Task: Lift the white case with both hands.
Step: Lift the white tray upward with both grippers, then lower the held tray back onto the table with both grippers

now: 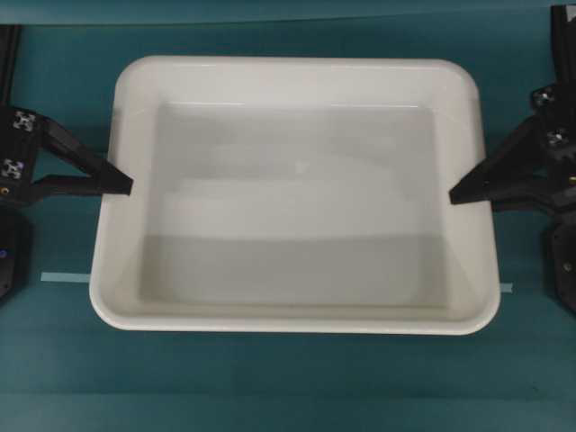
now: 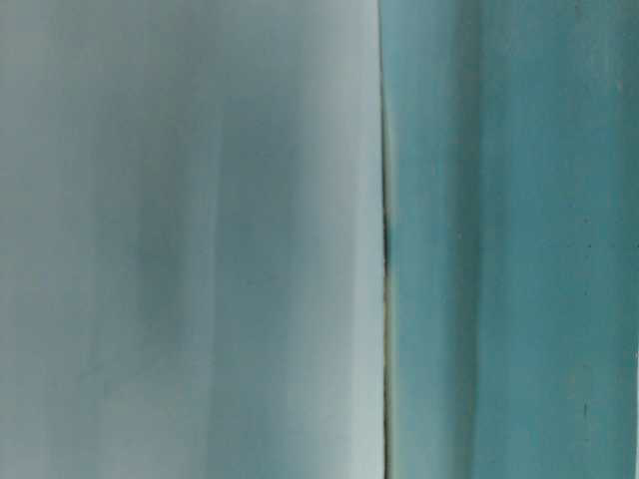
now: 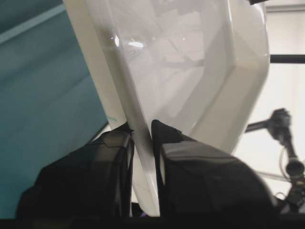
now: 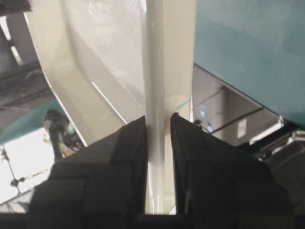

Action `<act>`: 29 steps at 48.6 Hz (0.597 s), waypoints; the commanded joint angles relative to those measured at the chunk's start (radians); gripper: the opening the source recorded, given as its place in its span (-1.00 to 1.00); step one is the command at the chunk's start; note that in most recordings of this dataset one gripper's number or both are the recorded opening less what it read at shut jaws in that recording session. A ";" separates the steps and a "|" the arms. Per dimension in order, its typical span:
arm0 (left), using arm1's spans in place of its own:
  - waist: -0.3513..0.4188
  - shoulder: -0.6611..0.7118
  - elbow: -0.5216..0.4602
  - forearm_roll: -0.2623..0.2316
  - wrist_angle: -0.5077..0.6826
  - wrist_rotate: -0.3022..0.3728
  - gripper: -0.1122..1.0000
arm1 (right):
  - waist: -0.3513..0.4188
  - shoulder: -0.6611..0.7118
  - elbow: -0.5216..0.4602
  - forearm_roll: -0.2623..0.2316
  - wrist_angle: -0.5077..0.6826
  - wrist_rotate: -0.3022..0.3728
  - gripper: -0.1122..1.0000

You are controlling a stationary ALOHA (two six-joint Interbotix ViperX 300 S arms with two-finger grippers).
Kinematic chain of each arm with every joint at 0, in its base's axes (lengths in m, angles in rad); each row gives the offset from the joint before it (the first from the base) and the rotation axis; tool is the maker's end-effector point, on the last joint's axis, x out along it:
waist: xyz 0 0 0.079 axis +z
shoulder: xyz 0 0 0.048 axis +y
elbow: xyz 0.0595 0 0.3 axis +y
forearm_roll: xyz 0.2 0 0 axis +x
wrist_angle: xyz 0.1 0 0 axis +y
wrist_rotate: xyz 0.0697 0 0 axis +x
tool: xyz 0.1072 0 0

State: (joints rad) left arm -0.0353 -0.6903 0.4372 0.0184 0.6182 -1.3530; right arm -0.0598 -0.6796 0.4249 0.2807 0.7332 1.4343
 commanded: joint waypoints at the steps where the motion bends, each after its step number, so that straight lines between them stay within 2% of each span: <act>1: -0.005 0.083 -0.067 0.005 -0.006 0.002 -0.62 | -0.011 0.064 -0.094 -0.012 0.015 0.003 -0.57; 13: -0.005 0.098 -0.109 0.003 0.032 0.002 -0.62 | -0.040 0.061 -0.132 -0.017 0.063 0.003 -0.57; 29: 0.009 0.095 -0.106 0.003 0.034 0.003 -0.62 | -0.040 0.060 -0.091 -0.015 0.026 0.003 -0.57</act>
State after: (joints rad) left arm -0.0353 -0.6565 0.3574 0.0184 0.6703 -1.3545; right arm -0.0859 -0.6734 0.3421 0.2623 0.8207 1.4343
